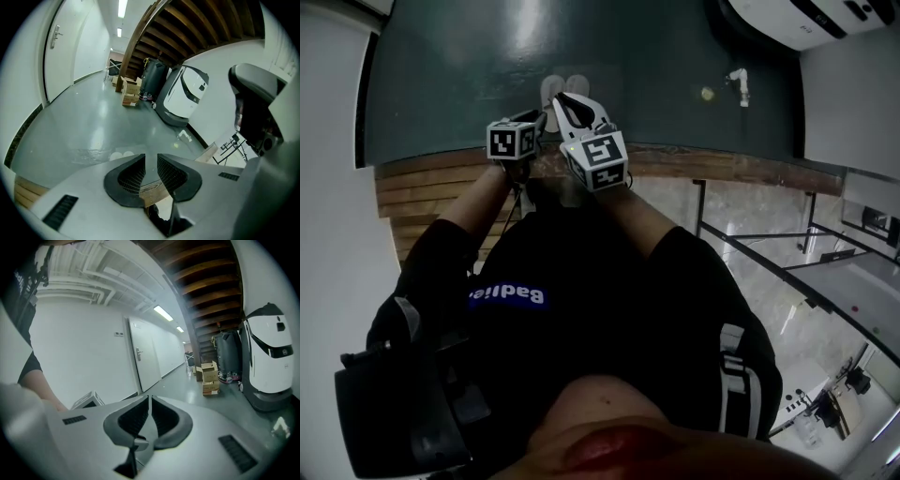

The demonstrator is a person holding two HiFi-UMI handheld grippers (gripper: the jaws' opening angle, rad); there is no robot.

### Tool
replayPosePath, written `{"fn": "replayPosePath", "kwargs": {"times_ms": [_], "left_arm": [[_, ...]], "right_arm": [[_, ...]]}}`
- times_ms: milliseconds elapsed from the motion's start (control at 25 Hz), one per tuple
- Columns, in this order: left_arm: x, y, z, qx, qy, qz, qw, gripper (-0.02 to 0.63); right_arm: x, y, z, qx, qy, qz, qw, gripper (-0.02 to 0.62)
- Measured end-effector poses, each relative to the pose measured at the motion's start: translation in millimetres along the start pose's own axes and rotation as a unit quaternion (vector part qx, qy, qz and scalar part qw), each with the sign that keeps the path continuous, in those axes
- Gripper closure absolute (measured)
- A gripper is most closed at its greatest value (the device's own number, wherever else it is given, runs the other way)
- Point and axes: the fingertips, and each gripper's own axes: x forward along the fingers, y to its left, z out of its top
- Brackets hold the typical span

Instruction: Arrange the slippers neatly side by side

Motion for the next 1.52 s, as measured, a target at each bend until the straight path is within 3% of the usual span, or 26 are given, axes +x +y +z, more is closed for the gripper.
{"fn": "replayPosePath", "kwargs": {"times_ms": [280,640,960,1200,1440,1520], "left_arm": [[-34.3,-39.3,29.1,0.047,-0.044,-0.032,0.9974,0.551],[-59.2,-75.2,29.0,0.083,-0.067,-0.048,0.9931,0.551],[-68.8,-78.7,36.8,0.096,-0.079,-0.051,0.9909,0.551],[-105.1,-99.2,65.9,0.14,-0.137,-0.046,0.9795,0.551],[-155.6,-114.0,94.8,0.182,-0.218,-0.042,0.9579,0.551],[-167.7,-117.4,95.7,0.183,-0.229,-0.051,0.9547,0.551]], "right_arm": [[10.7,9.2,15.7,-0.012,0.009,0.007,1.0,0.594],[-2.7,9.6,43.6,-0.039,-0.017,0.001,0.999,0.594],[-8.8,7.0,60.9,-0.05,-0.036,-0.014,0.998,0.594],[-16.5,13.5,74.7,-0.06,-0.055,-0.02,0.996,0.594],[-36.3,31.8,89.1,-0.072,-0.08,-0.004,0.994,0.595],[-41.0,40.5,91.0,-0.069,-0.083,0.01,0.994,0.595]]}}
